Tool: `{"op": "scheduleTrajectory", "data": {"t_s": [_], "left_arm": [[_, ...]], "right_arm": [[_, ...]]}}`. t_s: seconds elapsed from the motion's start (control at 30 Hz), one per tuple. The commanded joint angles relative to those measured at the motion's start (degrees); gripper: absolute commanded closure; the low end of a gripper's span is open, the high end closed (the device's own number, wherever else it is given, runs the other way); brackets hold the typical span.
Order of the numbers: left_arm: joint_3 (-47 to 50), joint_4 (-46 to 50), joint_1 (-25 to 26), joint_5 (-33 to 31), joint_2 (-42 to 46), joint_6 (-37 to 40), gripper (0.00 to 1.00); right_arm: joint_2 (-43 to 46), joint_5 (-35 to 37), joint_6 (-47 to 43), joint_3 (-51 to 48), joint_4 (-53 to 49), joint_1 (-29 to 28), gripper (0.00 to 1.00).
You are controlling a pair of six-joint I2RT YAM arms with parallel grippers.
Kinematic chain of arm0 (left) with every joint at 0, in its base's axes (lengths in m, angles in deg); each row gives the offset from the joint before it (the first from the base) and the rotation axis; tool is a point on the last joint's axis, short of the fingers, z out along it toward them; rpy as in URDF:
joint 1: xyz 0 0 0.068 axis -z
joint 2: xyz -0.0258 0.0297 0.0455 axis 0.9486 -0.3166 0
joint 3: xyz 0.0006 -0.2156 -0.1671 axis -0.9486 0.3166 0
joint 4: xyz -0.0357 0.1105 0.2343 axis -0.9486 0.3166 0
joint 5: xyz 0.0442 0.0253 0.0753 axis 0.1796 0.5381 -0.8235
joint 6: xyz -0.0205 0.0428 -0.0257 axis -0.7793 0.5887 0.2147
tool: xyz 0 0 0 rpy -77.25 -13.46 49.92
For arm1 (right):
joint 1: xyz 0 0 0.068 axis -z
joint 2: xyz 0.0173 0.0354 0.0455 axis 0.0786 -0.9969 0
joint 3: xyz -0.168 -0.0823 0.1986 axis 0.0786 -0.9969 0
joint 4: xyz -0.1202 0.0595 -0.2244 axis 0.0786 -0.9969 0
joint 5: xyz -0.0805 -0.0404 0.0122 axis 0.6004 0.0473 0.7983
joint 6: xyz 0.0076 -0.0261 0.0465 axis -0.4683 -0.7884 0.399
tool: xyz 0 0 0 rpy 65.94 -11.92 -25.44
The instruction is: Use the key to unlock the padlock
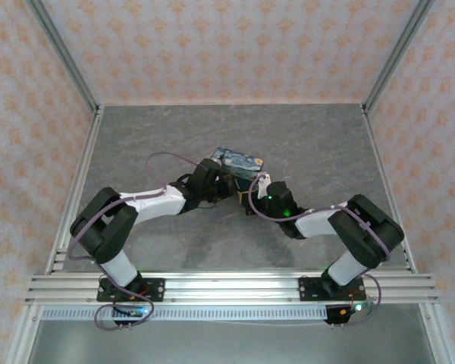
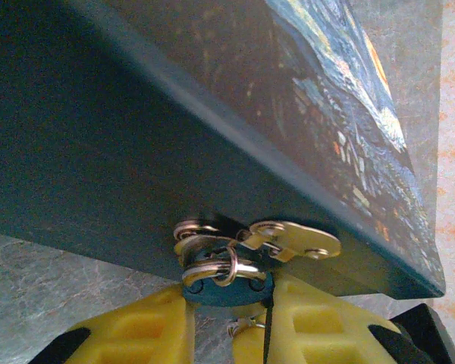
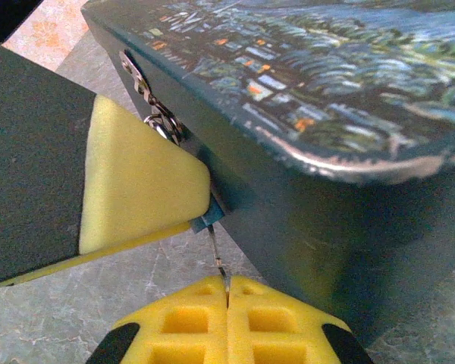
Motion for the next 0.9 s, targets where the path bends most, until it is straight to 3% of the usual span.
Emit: {"op": "scheduleTrajectory", "data": {"t_s": [0.0, 0.87], "left_arm": [[-1.5, 0.3, 0.2, 0.1, 2.5, -0.8, 0.74], [-2.1, 1.7, 0.2, -0.1, 2.8, -1.0, 0.74]], "right_arm": [[-0.2, 3.5, -2.5, 0.5, 5.7, -0.2, 1.0], [-3.8, 7.2, -7.2, 1.5, 10.2, -0.7, 1.0]]}}
